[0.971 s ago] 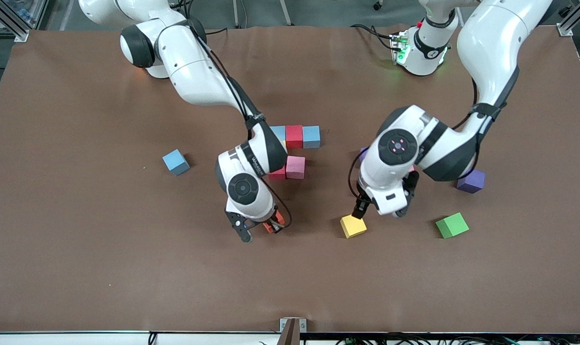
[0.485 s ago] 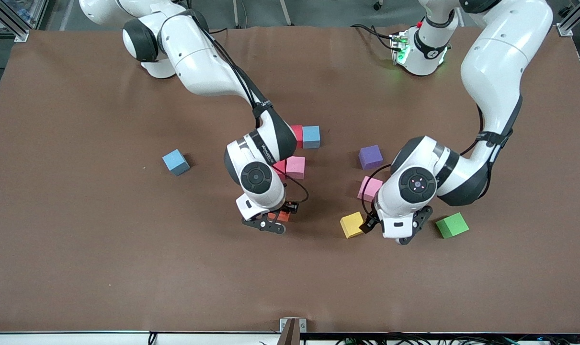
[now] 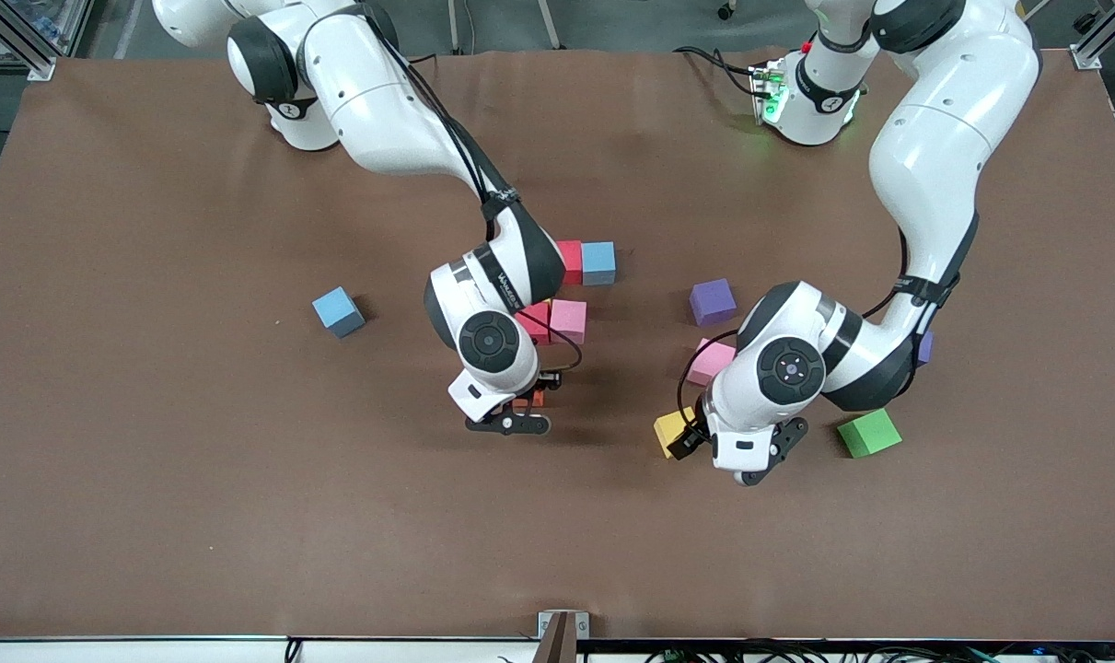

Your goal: Arrange 11 blocks into digit 3

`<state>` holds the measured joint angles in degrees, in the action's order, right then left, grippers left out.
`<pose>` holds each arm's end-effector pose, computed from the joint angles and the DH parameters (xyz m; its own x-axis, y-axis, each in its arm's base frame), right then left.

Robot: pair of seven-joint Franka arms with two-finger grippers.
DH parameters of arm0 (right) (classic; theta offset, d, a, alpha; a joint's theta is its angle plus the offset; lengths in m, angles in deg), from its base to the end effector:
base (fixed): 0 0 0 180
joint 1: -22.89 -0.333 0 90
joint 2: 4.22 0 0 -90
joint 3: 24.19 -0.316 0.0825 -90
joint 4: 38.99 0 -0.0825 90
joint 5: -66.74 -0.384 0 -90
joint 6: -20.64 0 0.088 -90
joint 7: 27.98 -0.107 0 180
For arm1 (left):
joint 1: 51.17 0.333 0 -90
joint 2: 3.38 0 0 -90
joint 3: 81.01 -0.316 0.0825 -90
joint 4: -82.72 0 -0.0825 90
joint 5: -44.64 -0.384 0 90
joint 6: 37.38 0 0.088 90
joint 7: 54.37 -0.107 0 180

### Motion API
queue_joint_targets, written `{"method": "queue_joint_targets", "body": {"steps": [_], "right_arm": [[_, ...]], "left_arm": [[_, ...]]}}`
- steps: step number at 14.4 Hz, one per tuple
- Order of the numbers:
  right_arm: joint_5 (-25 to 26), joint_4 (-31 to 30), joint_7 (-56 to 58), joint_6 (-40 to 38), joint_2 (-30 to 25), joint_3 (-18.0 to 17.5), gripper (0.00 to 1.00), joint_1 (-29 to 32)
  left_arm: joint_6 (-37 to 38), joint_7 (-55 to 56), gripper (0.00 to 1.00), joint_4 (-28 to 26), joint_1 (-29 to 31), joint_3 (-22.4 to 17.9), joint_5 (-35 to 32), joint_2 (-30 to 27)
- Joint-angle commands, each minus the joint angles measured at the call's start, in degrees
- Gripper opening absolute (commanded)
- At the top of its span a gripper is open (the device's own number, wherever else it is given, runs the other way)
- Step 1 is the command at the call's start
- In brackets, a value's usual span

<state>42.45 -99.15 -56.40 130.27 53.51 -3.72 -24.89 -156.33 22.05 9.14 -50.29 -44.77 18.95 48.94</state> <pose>0.6172 0.4556 0.2309 0.9919 -0.0360 -0.1219 -0.0398 -0.9988 -0.0286 0.6834 -0.3052 0.2658 0.7566 0.6495 -0.0755 0.6537 -0.7537 0.0677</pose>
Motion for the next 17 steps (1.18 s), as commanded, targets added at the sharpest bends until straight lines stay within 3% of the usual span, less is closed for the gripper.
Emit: {"method": "queue_joint_targets", "body": {"steps": [1,10,11,12,15,17], "right_arm": [[1.1,-10.0,1.8,3.4,-6.0,-0.3,0.00,-2.7],[1.3,-17.0,1.7,9.5,-6.7,2.1,0.00,-7.9],[1.3,-17.1,1.6,9.2,-6.7,2.3,0.00,-8.3],[1.3,-17.1,1.4,9.0,-6.7,2.3,0.00,-8.4],[1.2,-17.2,1.0,8.9,-6.7,2.3,0.00,-8.8],[1.1,-17.2,0.8,9.0,-6.7,2.3,0.00,-8.9]], "left_arm": [[-1.4,-4.9,1.00,2.7,-1.1,-0.7,0.9,2.5],[-6.9,-5.5,1.00,1.2,-4.1,-3.5,0.5,5.2],[-7.0,-5.6,0.95,1.2,-4.2,-3.5,0.0,5.3],[-7.0,-5.5,0.84,1.2,-4.2,-3.5,-0.2,5.2],[-6.9,-5.1,0.42,1.2,-3.8,-3.8,0.8,4.5],[-6.7,-2.6,0.27,1.2,-2.9,-3.7,0.8,3.8]]}}
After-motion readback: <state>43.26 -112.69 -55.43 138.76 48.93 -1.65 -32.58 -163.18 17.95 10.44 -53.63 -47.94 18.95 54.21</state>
